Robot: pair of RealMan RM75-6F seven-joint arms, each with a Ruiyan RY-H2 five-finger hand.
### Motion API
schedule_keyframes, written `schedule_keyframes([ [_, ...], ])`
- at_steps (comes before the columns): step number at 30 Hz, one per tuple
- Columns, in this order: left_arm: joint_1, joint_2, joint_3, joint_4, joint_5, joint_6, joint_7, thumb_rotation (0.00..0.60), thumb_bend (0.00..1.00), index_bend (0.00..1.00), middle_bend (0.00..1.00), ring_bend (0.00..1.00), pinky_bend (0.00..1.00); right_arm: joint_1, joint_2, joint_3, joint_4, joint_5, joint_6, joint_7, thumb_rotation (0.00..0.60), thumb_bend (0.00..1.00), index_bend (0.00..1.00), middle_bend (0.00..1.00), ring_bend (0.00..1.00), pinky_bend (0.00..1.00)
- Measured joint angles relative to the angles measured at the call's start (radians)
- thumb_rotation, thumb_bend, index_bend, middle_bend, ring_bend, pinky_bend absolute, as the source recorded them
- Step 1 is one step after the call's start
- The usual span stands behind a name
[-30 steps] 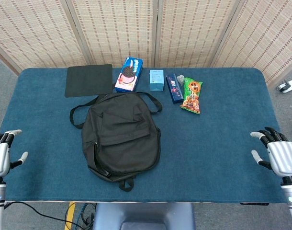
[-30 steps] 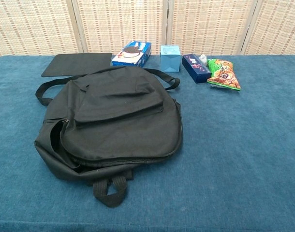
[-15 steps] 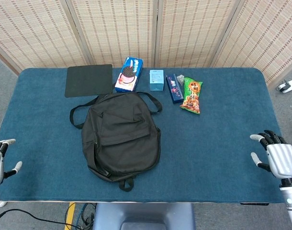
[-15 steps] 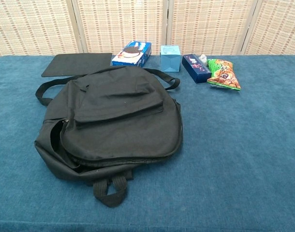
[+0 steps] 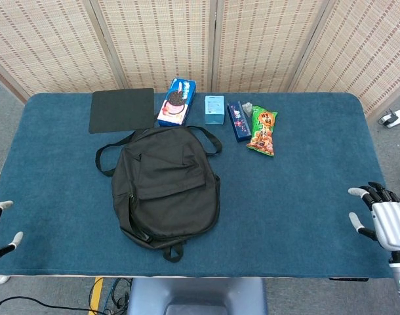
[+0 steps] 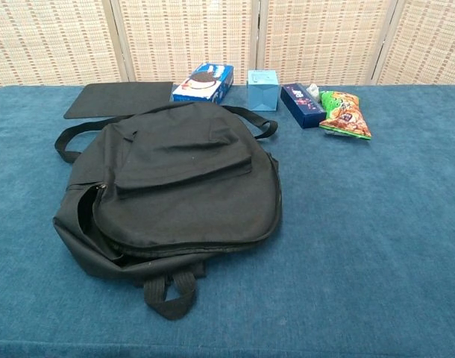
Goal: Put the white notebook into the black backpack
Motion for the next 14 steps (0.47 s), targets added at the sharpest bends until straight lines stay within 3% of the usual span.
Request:
schedule_keyframes([
  [14,0.022,-0.006,-0.009,-0.007,0.04,-0.015,-0.021,0.6,0.25,0.29,0.25,0.24,0.13,-0.026,0.005,0.017,-0.005,-0.029,0.046,-0.006,0.6,0.35,0.3,0.31,0.16,0.27],
])
